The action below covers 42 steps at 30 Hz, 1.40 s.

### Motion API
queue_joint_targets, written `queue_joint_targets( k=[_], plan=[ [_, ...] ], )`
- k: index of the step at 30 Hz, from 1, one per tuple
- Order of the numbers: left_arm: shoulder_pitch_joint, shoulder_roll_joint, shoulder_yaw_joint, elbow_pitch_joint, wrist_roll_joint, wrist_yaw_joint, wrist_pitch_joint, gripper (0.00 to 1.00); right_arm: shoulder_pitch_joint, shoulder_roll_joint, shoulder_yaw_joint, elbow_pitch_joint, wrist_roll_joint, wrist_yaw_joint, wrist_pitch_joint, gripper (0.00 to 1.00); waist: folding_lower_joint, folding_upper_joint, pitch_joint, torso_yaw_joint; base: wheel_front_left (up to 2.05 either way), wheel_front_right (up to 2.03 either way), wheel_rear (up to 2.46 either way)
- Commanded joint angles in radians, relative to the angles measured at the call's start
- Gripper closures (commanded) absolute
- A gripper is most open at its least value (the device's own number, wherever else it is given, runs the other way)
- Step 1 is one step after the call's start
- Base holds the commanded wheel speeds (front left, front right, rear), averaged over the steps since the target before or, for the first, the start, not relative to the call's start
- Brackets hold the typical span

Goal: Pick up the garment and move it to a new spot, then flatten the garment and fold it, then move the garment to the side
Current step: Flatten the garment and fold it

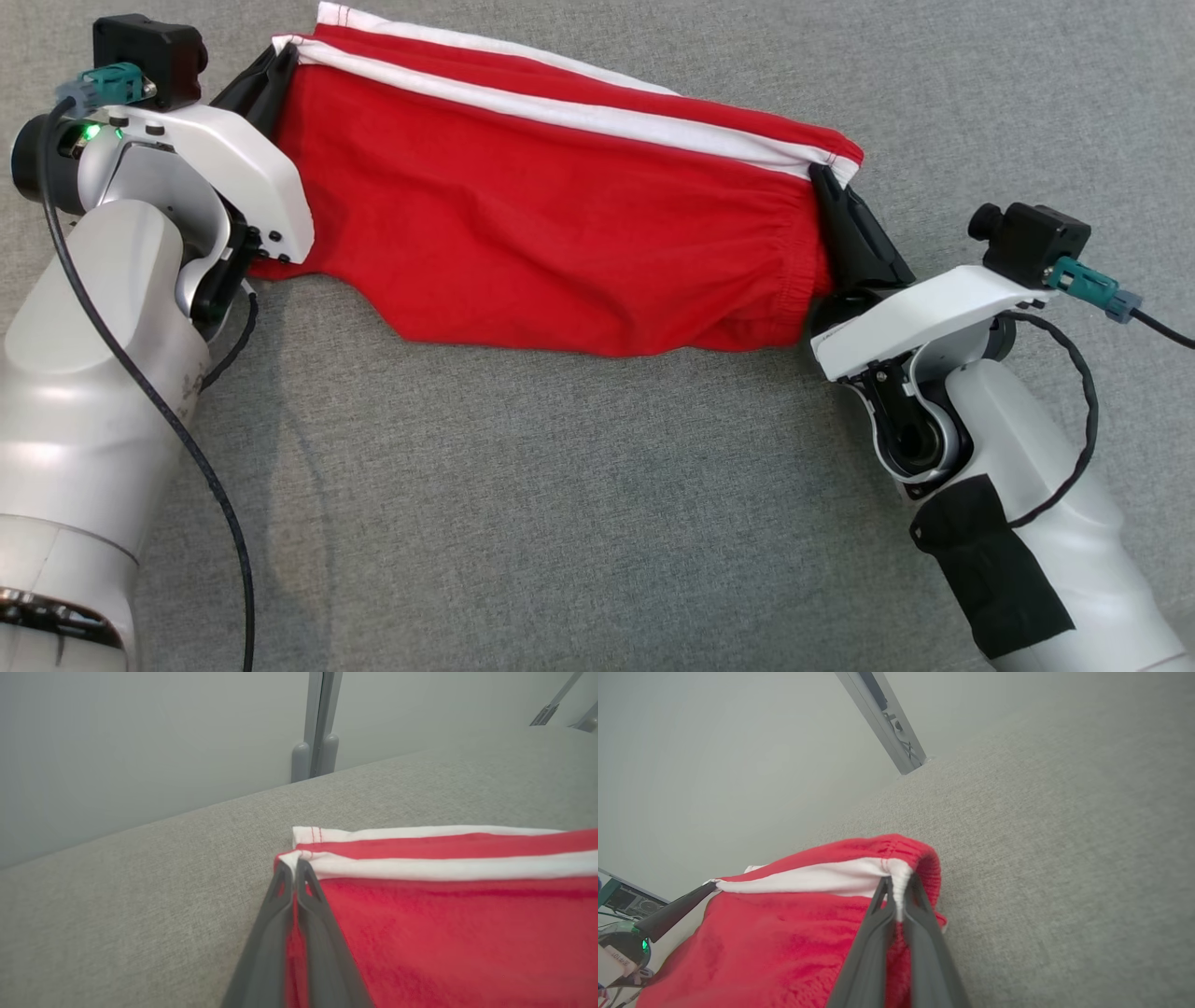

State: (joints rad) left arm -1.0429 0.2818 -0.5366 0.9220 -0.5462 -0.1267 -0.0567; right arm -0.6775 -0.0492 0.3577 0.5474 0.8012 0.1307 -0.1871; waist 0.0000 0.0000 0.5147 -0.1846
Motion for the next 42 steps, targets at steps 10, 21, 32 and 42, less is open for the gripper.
queue_joint_targets(
  k=[10,21,32,42],
  plan=[
    [0.046,-0.024,-0.019,0.045,-0.077,-0.004,-0.17,0.0,0.061,-0.026,0.06,0.014,-0.047,0.0,-0.046,0.0,0.0,0.0,-0.075,0.02,0.0,0.0,0.0],
    [0.359,0.026,0.195,-0.386,-0.013,0.162,-0.207,0.0,0.251,-0.066,-0.126,-0.177,-0.314,0.0,-0.08,0.0,0.0,0.0,-0.17,0.09,0.0,0.0,0.0],
    [0.718,0.058,0.331,-0.797,0.075,0.278,-0.207,0.0,0.38,-0.033,-0.308,-0.365,-0.538,0.0,-0.076,0.0,0.0,0.0,-0.238,0.146,0.0,0.0,0.0],
    [0.817,0.077,0.297,-0.868,0.105,0.298,-0.174,0.0,0.491,-0.015,-0.377,-0.437,-0.602,0.0,-0.025,0.0,0.0,0.0,-0.264,0.159,0.0,0.0,0.0]
  ],
)
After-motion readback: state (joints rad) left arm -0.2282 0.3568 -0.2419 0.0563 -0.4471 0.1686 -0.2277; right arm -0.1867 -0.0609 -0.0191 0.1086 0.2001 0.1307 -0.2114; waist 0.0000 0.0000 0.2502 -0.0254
